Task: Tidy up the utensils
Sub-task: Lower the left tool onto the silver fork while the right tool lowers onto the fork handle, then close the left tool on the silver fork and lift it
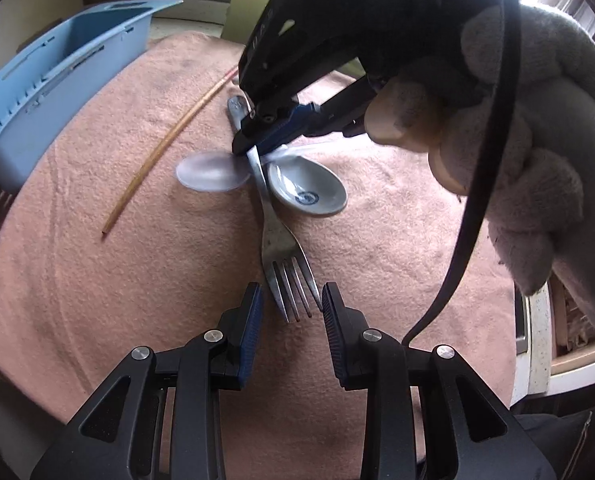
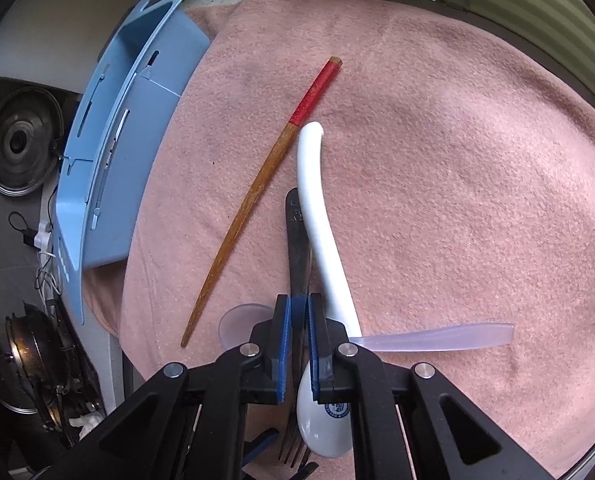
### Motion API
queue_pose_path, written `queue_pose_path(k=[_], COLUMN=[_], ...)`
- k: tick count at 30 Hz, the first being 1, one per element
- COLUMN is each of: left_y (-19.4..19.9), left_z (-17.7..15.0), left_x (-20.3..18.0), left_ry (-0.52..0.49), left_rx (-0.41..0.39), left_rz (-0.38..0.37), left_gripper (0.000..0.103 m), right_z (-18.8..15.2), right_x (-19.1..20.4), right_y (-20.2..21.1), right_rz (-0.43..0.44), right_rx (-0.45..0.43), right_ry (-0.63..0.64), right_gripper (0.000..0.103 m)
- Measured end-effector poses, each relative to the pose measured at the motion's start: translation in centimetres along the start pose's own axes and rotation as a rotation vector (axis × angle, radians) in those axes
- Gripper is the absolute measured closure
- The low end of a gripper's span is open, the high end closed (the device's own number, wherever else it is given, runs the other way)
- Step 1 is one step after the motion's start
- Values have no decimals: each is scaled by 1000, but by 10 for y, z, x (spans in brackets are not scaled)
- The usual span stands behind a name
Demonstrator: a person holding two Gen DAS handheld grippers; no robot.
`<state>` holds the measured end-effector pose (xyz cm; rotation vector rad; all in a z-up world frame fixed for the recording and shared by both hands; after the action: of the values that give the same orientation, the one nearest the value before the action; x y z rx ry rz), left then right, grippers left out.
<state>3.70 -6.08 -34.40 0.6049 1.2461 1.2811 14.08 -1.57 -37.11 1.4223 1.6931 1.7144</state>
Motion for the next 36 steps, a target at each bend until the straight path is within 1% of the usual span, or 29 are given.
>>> queue_pose_path(k=[3, 5, 7, 15, 21, 27, 30, 36], left_y=[-3, -4, -4, 2, 4, 6, 7, 15], left_z=[-2, -3, 2, 2, -2, -2, -1, 1], left_x=[0, 2, 6, 14, 18, 14, 15, 15], left_ry=[-1, 2, 10, 27, 10, 11, 17, -3], left_rx=[7, 5, 3, -12, -11, -19, -24, -37], left_rz=[-4, 0, -8, -10, 8, 2, -6, 16], left_gripper=[75, 80, 80, 83, 84, 84, 86, 86], right_z=[-1, -1, 1, 0, -2, -4, -3, -3], right_x=[3, 3, -1, -4, -2, 0, 1, 7], right_y=[1, 1, 4, 9, 10, 13, 17, 26], right_rz=[1, 1, 5, 23, 37, 50, 42, 73], right_rx=[1, 0, 0, -13, -20, -26, -43, -68], right_ry=[0, 2, -1, -22, -13, -15, -5, -6], right_gripper=[95, 96, 96, 97, 97, 98, 99, 99])
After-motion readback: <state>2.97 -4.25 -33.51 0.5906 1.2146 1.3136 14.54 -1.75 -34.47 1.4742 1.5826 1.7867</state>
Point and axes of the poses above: each gripper's, at about its wrist camera, not at the fingertips, and y roughly against the way its jaws point, x to its left, z to its top, the point moved 9 cm from there along -y, roughly the way its jaws point, and after that the axes turned 8 degrees about x, right-handed, at the moved point
